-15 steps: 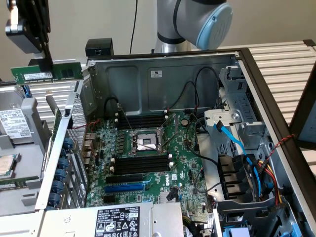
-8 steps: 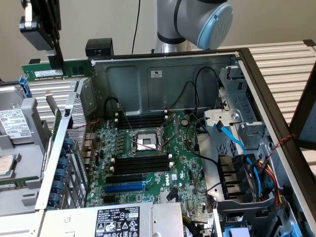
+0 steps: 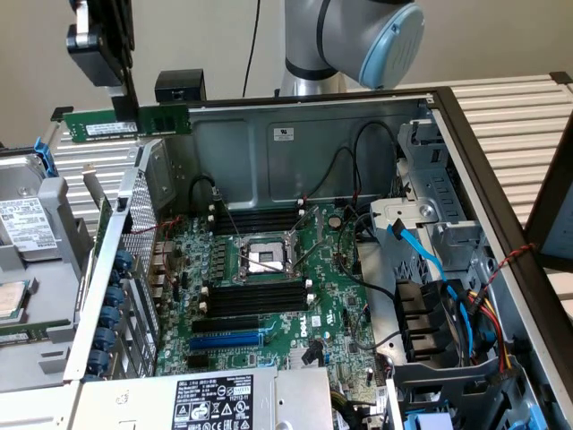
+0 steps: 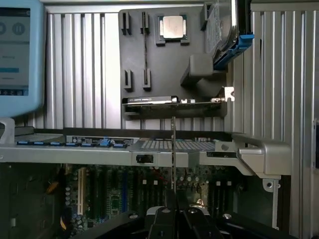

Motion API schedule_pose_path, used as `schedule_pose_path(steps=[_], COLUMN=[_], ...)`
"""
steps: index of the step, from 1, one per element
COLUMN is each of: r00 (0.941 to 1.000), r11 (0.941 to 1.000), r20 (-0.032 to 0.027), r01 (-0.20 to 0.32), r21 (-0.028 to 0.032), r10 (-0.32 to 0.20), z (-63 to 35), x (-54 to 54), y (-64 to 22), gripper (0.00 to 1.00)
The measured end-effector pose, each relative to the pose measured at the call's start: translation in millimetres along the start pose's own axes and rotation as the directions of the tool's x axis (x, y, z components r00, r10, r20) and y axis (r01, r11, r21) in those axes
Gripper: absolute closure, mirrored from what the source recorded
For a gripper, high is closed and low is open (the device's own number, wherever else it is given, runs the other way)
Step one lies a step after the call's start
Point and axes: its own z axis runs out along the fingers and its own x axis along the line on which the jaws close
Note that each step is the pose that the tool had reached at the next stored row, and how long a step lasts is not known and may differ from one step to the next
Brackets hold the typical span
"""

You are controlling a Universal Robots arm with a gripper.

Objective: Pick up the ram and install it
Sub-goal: 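Pick up the ram and move it above insertion slot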

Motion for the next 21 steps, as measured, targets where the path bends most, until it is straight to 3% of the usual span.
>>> schedule_pose_path(steps=[11,21], r00=[1.0,1.0], r11=[1.0,1.0], r20=[0.0,0.0], r01=[0.0,0.0], r21=[0.0,0.0], r10=[0.0,0.0], z=[0.4,0.8], x=[-4.4,-6.3], y=[-38.7,-81.4], gripper=[0.88,0.88])
